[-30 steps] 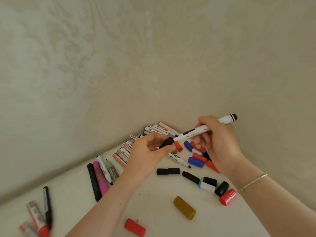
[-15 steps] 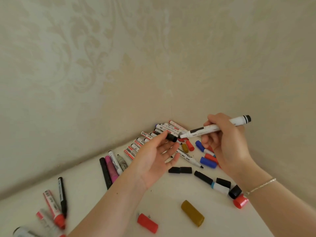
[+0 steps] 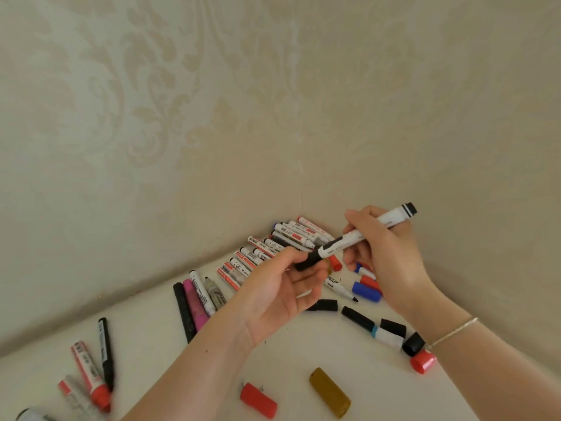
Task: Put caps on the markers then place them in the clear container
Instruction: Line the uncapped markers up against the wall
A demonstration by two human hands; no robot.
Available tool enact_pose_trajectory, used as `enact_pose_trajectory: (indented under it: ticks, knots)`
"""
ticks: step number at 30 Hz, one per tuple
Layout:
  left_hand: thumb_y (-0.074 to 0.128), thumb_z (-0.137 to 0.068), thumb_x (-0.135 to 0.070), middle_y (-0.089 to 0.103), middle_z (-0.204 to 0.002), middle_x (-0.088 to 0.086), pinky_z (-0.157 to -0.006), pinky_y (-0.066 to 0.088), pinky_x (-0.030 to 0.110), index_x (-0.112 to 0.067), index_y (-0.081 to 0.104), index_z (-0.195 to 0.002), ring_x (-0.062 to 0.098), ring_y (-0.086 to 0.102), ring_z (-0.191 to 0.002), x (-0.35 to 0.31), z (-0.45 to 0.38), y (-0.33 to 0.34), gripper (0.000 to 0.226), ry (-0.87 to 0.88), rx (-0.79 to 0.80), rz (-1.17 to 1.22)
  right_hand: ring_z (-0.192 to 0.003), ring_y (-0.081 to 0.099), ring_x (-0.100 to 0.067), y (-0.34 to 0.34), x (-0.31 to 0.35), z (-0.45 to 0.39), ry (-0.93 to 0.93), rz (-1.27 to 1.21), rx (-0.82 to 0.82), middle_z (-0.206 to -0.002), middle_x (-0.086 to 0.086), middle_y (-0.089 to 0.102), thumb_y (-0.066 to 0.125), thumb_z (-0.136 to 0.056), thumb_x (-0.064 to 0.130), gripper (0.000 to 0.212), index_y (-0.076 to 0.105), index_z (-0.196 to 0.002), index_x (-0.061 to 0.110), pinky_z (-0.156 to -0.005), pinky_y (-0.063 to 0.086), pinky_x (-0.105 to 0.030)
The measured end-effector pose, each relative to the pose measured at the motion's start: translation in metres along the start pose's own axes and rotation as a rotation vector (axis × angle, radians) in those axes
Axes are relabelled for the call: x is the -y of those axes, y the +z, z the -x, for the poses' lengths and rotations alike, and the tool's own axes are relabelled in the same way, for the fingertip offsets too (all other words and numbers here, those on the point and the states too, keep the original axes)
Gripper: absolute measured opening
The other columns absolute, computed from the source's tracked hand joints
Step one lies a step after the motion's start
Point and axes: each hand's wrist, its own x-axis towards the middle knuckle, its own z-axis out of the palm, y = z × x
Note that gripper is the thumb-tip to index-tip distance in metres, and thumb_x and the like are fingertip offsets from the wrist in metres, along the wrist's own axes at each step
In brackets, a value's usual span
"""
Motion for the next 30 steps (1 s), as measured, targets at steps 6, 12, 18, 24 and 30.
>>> enact_pose_trajectory:
  ticks: [6, 12, 18, 24, 30]
  knots:
    - [0.067, -0.077, -0.023, 0.039, -0.052, -0.003, -0.032, 0.034, 0.014, -0.008, 0.064, -0.072, 0.005, 0.037, -0.038, 0.008, -0.005, 0.003, 0.016, -0.031, 0.039, 0.181, -0.031, 0.041, -0.014, 0.020, -0.002, 0.003, -0.024, 0.053, 0.015, -0.042, -0.013, 0.053, 0.052, -0.091, 0.006, 0.025, 0.050, -0.068, -0.002, -0.034, 0.032, -0.021]
    - [0.068, -0.075, -0.024, 0.036, -0.047, -0.007, -0.028, 0.035, 0.012, -0.006, 0.055, -0.078, 0.003, 0.038, -0.031, 0.011, -0.005, 0.002, 0.022, -0.076, 0.077, 0.446, -0.036, 0.037, -0.013, 0.042, -0.007, -0.001, -0.103, 0.193, -0.015, -0.049, -0.014, 0.041, 0.053, -0.088, 0.005, 0.030, 0.038, -0.064, -0.008, -0.040, 0.031, -0.021]
    - [0.071, -0.071, -0.014, 0.039, -0.051, -0.004, -0.032, 0.041, 0.013, 0.000, 0.063, -0.083, 0.005, 0.042, -0.035, 0.018, -0.004, -0.008, 0.020, -0.076, 0.102, 0.611, -0.046, 0.028, -0.012, 0.053, -0.016, -0.005, -0.121, 0.259, 0.007, -0.041, 0.010, 0.028, 0.053, -0.087, 0.007, 0.047, 0.029, -0.049, 0.020, -0.048, 0.028, -0.028]
    - [0.076, -0.065, -0.007, 0.038, -0.049, -0.002, -0.035, 0.043, 0.012, 0.001, 0.062, -0.078, 0.005, 0.041, -0.036, 0.013, 0.003, -0.013, 0.021, -0.063, 0.103, 0.633, -0.045, 0.025, -0.006, 0.062, -0.015, -0.002, -0.192, 0.323, 0.049, -0.043, 0.010, 0.026, 0.053, -0.088, 0.008, 0.040, 0.030, -0.056, 0.015, -0.045, 0.027, -0.018]
    - [0.062, -0.084, -0.014, 0.057, -0.071, 0.008, -0.039, 0.050, 0.021, 0.005, 0.065, -0.099, 0.014, 0.059, -0.055, 0.007, 0.014, -0.013, 0.024, -0.065, 0.232, 0.497, -0.034, 0.033, -0.011, 0.056, -0.004, -0.017, 0.024, 0.238, 0.037, -0.046, -0.002, 0.036, 0.050, -0.091, 0.011, 0.032, 0.039, -0.062, 0.012, -0.034, 0.027, -0.018]
